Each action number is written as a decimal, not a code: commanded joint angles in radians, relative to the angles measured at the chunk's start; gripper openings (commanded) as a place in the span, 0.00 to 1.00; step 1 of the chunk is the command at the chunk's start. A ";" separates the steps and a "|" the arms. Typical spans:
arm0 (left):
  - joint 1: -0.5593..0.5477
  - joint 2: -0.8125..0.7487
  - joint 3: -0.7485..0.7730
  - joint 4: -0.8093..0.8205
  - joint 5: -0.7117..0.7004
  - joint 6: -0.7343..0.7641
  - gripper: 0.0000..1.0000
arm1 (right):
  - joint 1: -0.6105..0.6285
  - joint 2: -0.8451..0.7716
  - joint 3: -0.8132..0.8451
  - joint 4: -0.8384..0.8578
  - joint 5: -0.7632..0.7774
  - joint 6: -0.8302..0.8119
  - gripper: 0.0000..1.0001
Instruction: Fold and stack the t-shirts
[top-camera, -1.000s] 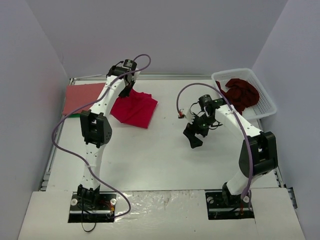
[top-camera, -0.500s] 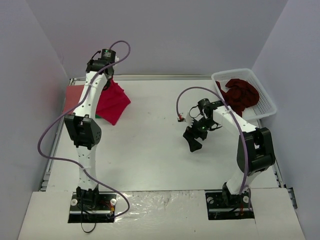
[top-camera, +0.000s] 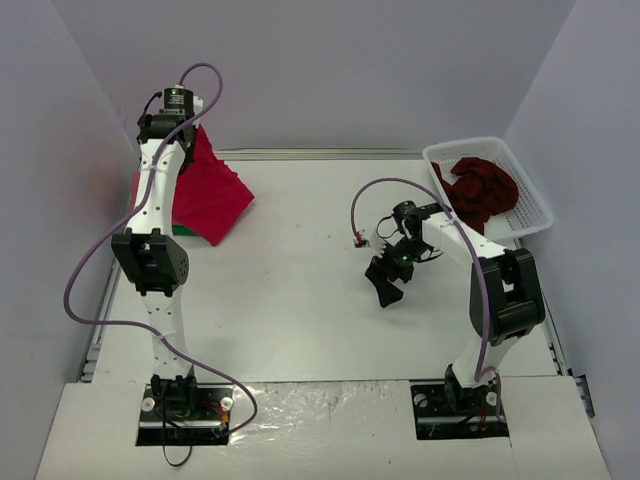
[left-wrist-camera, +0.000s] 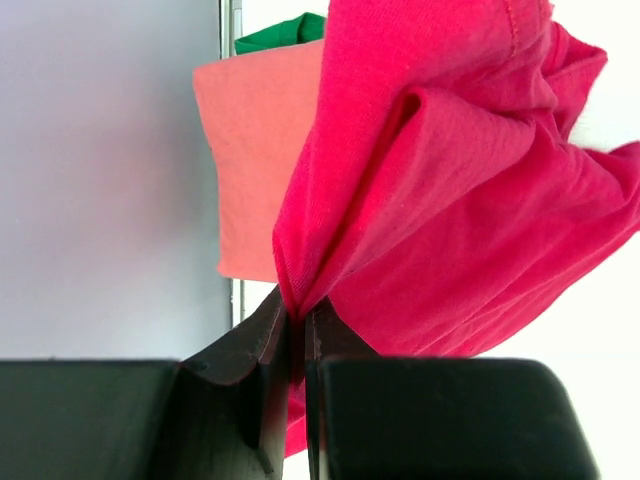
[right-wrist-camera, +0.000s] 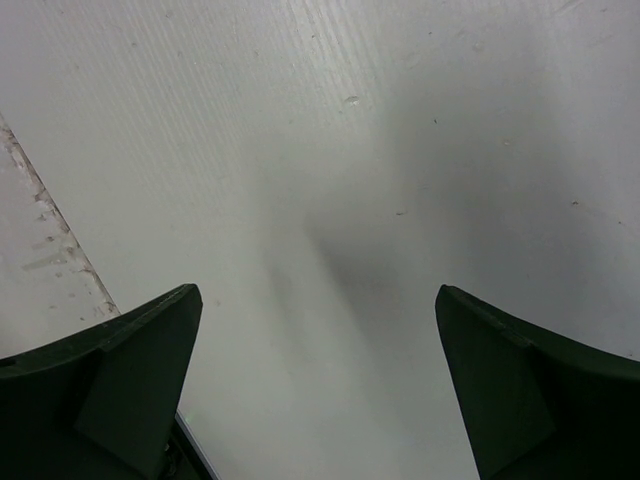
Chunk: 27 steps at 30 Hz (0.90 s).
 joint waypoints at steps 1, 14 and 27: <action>0.043 -0.071 0.055 0.057 0.023 -0.042 0.02 | -0.008 0.022 -0.008 -0.029 0.000 -0.011 1.00; 0.187 0.003 0.020 0.149 0.079 -0.090 0.02 | -0.010 0.062 -0.010 -0.024 0.019 -0.003 1.00; 0.224 -0.022 -0.244 0.448 -0.306 0.057 0.03 | -0.025 0.075 -0.020 -0.024 0.022 -0.002 1.00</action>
